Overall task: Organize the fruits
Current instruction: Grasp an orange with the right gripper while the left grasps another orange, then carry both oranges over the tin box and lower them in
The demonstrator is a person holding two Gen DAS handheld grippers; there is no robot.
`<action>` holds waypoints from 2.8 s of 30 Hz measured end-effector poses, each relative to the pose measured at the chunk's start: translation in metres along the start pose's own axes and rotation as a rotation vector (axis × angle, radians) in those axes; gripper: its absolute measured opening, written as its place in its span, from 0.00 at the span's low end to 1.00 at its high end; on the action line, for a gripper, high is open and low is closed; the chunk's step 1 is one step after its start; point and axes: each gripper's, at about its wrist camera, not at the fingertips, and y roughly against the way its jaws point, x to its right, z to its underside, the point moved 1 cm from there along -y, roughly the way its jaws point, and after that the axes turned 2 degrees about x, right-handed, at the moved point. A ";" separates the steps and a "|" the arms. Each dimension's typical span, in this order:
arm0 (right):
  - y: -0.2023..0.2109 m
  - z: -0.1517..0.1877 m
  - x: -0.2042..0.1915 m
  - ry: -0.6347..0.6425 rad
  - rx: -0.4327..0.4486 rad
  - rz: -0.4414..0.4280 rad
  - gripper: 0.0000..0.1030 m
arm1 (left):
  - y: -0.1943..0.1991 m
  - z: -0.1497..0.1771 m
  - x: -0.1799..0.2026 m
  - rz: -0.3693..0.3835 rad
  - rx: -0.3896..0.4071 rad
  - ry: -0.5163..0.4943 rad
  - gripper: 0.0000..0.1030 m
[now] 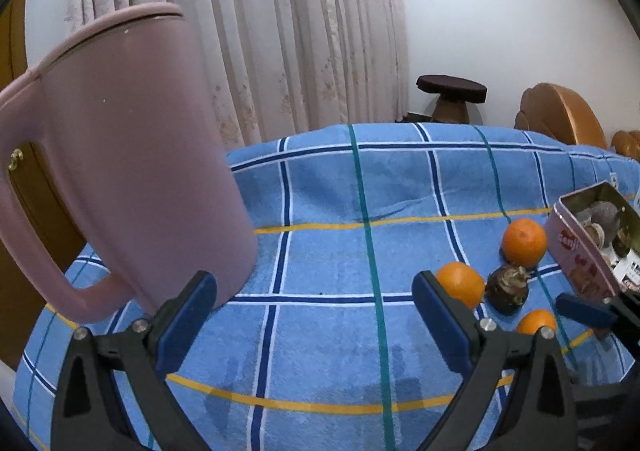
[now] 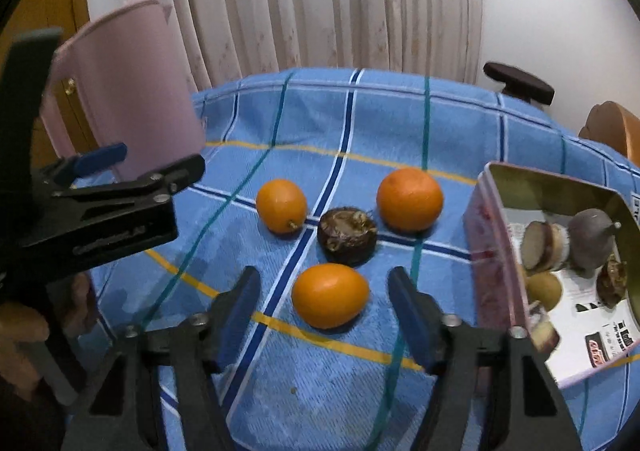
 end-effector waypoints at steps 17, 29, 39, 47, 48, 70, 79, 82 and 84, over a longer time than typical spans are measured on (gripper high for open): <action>0.013 0.004 0.012 -0.034 0.006 -0.065 0.43 | 0.001 0.000 0.008 0.048 0.020 -0.023 0.98; 0.065 0.001 0.038 -0.017 0.169 0.056 0.43 | -0.023 -0.011 0.050 0.193 -0.066 0.057 0.89; 0.067 -0.003 0.055 -0.054 0.167 0.052 0.43 | -0.064 -0.008 0.066 0.184 -0.231 0.181 0.66; 0.062 -0.002 0.053 -0.054 0.160 0.049 0.43 | -0.062 -0.003 0.075 0.255 -0.213 0.163 0.37; 0.061 -0.002 0.052 -0.052 0.158 0.050 0.43 | -0.062 -0.002 0.075 0.257 -0.212 0.169 0.36; 0.085 -0.004 0.081 -0.076 0.256 0.078 0.44 | 0.025 -0.012 0.104 0.112 0.080 0.073 0.36; 0.093 -0.001 0.112 -0.103 0.258 0.111 0.44 | 0.036 -0.010 0.133 0.144 0.086 0.047 0.36; 0.097 0.000 0.124 -0.109 0.261 0.129 0.44 | 0.038 -0.013 0.144 0.150 0.092 0.035 0.36; 0.098 0.000 0.133 -0.117 0.262 0.140 0.44 | 0.039 -0.014 0.151 0.160 0.096 0.029 0.36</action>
